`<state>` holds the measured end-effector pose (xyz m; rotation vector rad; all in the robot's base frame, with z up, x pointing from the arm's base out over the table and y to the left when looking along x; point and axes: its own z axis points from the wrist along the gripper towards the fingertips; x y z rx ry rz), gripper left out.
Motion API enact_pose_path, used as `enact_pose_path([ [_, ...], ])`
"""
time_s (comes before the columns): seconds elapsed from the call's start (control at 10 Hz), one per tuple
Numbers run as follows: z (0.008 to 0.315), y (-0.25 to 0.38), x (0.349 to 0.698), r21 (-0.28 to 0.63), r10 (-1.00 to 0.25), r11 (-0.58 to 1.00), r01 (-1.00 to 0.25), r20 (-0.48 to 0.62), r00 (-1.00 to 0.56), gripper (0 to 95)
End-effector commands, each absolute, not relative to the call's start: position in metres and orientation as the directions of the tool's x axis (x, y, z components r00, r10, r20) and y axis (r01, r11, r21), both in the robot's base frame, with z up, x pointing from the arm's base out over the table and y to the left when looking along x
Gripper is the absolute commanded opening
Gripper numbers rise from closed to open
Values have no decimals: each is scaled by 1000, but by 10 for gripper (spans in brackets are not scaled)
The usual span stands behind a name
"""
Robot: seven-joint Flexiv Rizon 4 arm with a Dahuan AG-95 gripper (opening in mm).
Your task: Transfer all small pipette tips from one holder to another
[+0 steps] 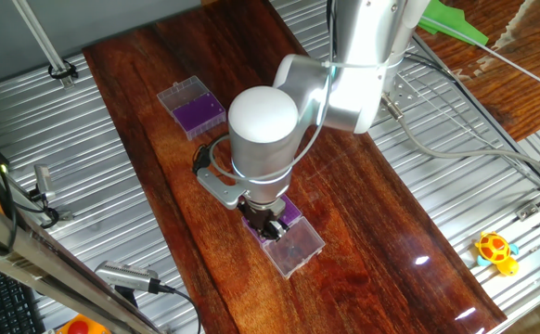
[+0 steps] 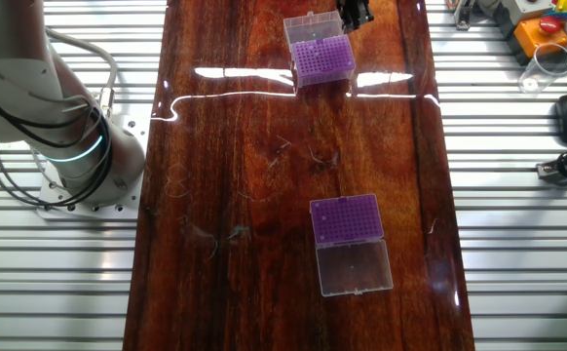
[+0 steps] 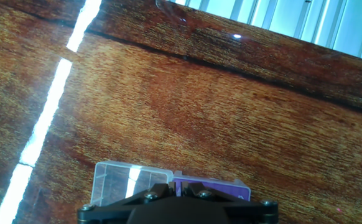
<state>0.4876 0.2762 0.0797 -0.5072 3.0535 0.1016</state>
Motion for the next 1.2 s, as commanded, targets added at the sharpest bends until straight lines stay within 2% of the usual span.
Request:
enact_pose_path([
  [0.1, 78, 276, 488, 56, -322, 944, -325, -56, -945, 0],
  [0.7, 70, 276, 487, 55, -309, 948, -313, -59, -949, 0],
  [0.8, 70, 276, 487, 56, -311, 948, -314, -60, -949, 190],
  [1.2, 70, 276, 488, 54, -308, 949, -311, -60, -949, 190],
])
